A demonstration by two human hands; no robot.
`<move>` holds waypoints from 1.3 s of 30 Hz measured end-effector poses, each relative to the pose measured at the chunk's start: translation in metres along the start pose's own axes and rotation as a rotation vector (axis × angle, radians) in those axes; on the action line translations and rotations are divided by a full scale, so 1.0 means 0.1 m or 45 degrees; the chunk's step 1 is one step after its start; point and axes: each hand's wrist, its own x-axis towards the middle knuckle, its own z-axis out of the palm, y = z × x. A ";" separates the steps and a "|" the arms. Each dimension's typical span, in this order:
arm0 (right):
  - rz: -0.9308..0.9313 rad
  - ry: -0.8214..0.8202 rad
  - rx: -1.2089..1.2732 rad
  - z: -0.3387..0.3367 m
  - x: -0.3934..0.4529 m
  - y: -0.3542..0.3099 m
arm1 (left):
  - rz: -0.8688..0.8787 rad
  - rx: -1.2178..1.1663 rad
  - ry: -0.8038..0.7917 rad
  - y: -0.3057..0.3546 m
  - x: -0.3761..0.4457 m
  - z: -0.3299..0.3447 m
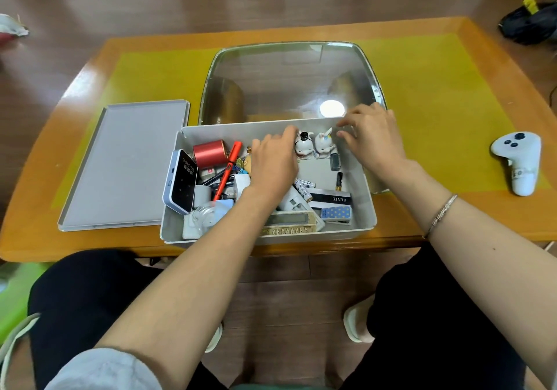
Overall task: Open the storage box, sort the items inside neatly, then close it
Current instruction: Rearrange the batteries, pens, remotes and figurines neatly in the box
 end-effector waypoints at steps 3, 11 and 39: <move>0.007 -0.038 0.102 0.00 -0.02 0.03 | 0.188 -0.023 -0.144 0.15 -0.06 0.02; 0.055 0.040 0.226 0.05 -0.06 -0.02 | 0.457 0.223 -0.466 0.39 -0.01 0.24; -0.101 -0.078 -0.024 0.04 0.04 -0.05 | 0.236 0.136 -0.225 0.18 -0.07 0.07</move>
